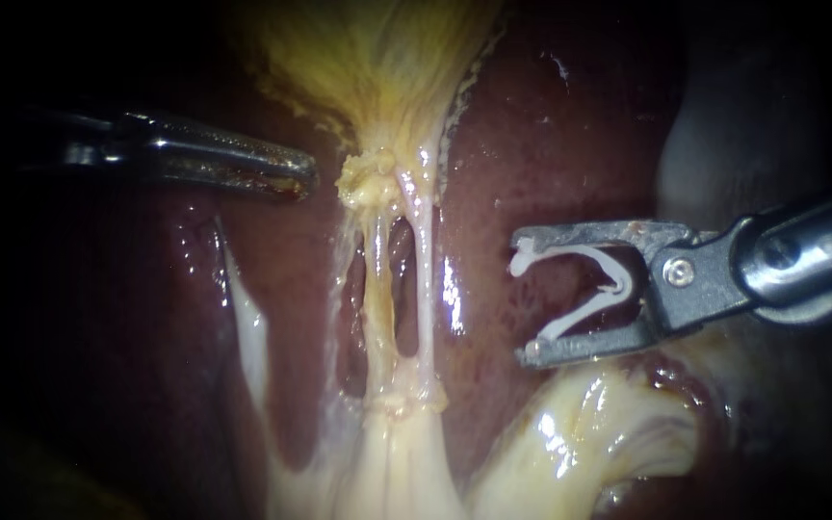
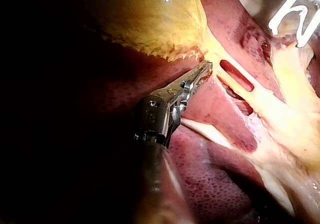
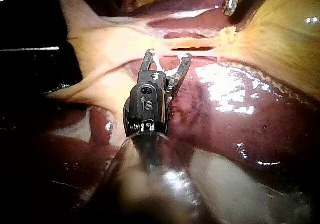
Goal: Grabbing gallbladder
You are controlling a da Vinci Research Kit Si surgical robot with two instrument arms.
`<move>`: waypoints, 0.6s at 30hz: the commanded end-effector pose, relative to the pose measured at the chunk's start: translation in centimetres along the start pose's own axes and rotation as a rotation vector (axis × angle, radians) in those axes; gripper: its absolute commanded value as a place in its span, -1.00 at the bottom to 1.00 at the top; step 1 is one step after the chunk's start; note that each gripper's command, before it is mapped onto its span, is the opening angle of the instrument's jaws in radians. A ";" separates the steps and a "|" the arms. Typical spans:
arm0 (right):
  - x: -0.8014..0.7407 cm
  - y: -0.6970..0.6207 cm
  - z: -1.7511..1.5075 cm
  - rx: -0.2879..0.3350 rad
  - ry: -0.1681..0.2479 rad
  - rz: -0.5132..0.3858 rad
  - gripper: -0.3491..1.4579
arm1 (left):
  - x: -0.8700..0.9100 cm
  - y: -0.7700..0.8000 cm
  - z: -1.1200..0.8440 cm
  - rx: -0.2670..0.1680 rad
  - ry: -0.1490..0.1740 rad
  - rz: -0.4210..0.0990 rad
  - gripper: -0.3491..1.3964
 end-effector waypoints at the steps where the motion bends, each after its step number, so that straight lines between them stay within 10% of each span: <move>1: 0.00 0.00 0.00 0.000 0.000 0.000 -0.06 | 0.00 -0.01 0.00 0.003 0.000 -0.010 -1.00; 3: 0.00 0.00 0.00 0.000 0.000 0.000 -0.06 | -0.01 -0.01 0.01 0.002 0.000 -0.010 -1.00; 5: 0.00 0.00 0.00 0.000 0.000 0.000 -0.06 | -0.02 -0.01 0.02 0.005 0.000 -0.011 -0.33; 8: 0.00 0.00 0.00 0.000 0.000 0.000 -0.06 | -0.02 -0.02 0.02 0.004 0.000 -0.011 0.04; 18: -0.01 0.00 0.00 0.000 0.000 -0.006 -0.06 | -0.05 -0.01 0.12 0.003 0.000 -0.013 0.17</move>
